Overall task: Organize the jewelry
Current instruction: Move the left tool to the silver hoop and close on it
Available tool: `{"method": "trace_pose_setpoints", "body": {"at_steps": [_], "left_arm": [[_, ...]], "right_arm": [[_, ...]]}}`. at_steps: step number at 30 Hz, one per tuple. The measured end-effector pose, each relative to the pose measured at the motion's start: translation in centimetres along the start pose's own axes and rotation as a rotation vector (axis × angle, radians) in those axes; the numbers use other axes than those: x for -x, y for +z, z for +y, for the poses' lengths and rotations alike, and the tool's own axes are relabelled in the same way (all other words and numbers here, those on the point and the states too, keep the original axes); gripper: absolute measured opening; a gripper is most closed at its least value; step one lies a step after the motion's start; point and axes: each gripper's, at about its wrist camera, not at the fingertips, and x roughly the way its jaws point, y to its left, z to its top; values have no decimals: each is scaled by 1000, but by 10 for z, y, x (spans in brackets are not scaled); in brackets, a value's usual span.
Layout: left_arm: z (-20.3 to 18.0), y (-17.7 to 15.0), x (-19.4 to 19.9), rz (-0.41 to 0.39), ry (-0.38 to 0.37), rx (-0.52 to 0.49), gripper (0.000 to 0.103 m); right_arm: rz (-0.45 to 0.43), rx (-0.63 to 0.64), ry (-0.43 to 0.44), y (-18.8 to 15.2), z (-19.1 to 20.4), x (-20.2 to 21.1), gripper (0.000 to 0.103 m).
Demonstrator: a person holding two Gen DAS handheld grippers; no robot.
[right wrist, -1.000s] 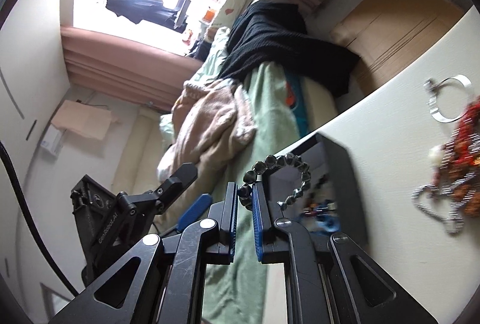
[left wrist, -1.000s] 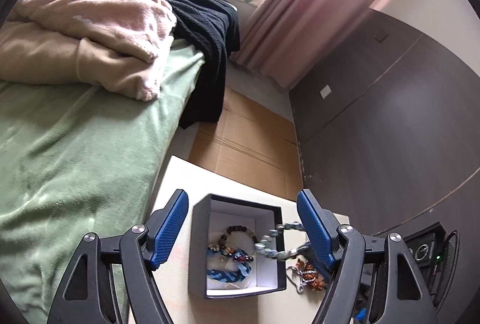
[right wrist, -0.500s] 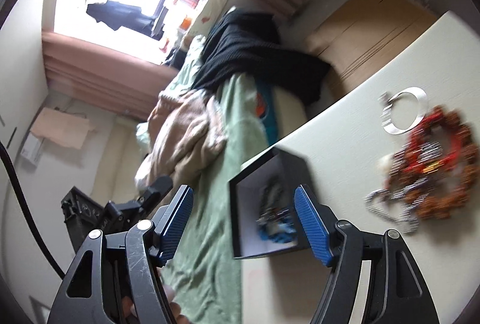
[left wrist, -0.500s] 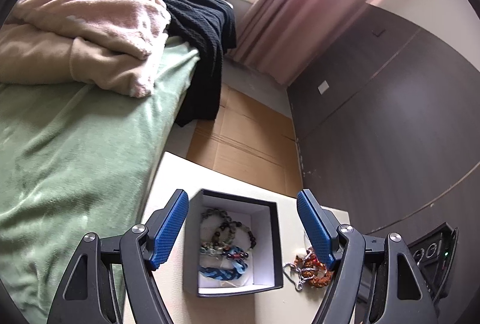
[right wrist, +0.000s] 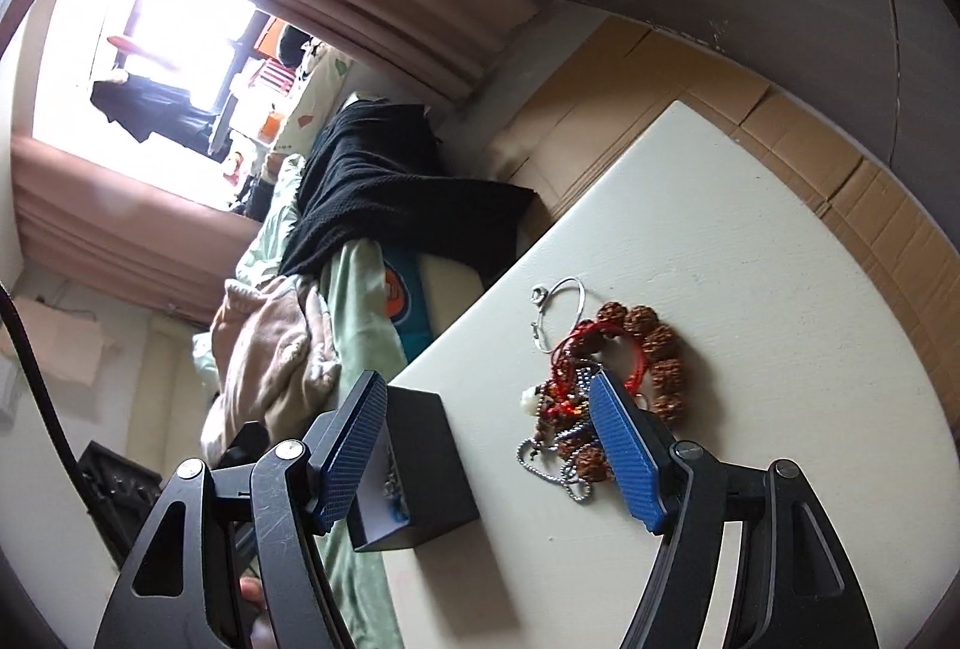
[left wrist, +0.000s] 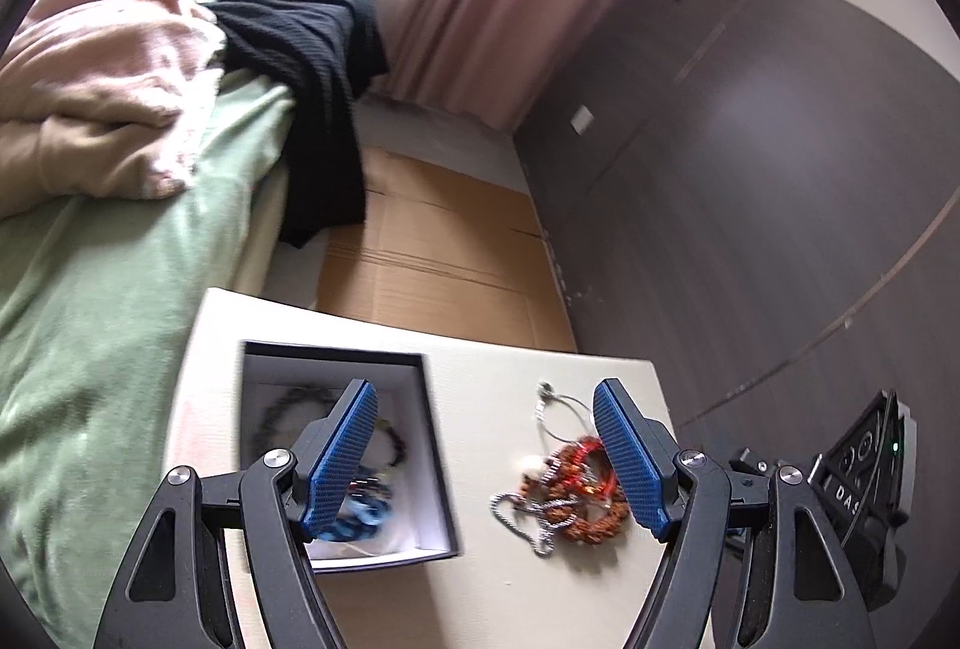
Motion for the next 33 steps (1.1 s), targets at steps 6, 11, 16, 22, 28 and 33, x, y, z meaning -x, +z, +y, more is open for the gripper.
{"method": "trace_pose_setpoints", "body": {"at_steps": [6, 11, 16, 22, 28, 33], "left_arm": [[-31, -3, -24, 62, -7, -68, 75], [-58, -4, -53, 139, 18, -93, 75], [-82, -1, -87, 239, 65, -110, 75], [-96, -3, -125, 315, 135, -131, 78], [-97, -9, -159, 379, 191, -133, 78], [-97, -14, -180, 401, 224, -140, 78]], "right_arm": [[0, -42, -21, 8, -16, 8, 71], [-13, -87, -39, 19, -32, 18, 71], [-21, -123, -42, 27, -45, 27, 71], [-6, -154, -123, 34, -64, 31, 71], [7, -198, -152, 38, -82, 40, 71], [32, -234, -150, 42, -95, 42, 71]]}}
